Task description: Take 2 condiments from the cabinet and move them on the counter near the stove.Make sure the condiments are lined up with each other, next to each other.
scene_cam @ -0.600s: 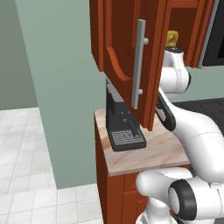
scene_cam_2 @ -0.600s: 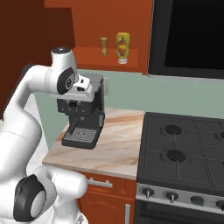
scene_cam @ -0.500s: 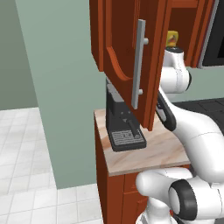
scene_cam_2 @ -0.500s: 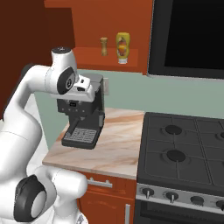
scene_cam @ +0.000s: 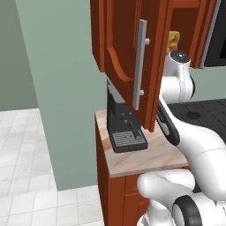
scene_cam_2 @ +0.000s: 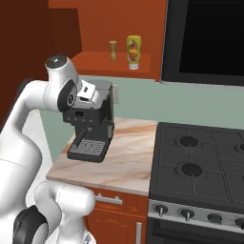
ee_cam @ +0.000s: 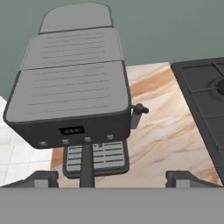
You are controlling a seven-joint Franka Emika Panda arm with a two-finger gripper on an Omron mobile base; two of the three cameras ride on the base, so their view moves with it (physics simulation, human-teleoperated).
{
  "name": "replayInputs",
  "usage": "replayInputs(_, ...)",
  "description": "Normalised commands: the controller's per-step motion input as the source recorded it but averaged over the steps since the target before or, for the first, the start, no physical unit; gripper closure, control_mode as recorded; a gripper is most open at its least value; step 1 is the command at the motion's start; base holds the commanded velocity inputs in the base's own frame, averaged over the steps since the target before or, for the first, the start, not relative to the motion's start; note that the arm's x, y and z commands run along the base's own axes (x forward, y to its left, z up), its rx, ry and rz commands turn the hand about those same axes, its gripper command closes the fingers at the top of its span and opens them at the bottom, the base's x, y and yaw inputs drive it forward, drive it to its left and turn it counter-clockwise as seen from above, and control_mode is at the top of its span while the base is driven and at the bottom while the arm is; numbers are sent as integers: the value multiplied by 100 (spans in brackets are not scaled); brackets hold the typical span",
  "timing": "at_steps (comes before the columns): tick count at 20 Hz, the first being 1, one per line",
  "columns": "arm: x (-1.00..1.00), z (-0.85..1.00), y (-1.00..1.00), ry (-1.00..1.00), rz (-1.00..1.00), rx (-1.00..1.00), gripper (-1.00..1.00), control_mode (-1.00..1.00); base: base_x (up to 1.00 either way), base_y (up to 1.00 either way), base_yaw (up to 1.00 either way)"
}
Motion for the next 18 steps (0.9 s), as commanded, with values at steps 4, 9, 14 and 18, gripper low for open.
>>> replayInputs(4,10,30,-2,-39,-7,0,-100,-100,0,0,0)
replayInputs(9,27,68,-10,-12,-3,0,-100,-100,0,0,0)
replayInputs(14,32,61,-4,-1,0,0,-100,-100,0,0,0)
replayInputs(18,36,46,0,0,0,0,-100,-100,0,0,0)
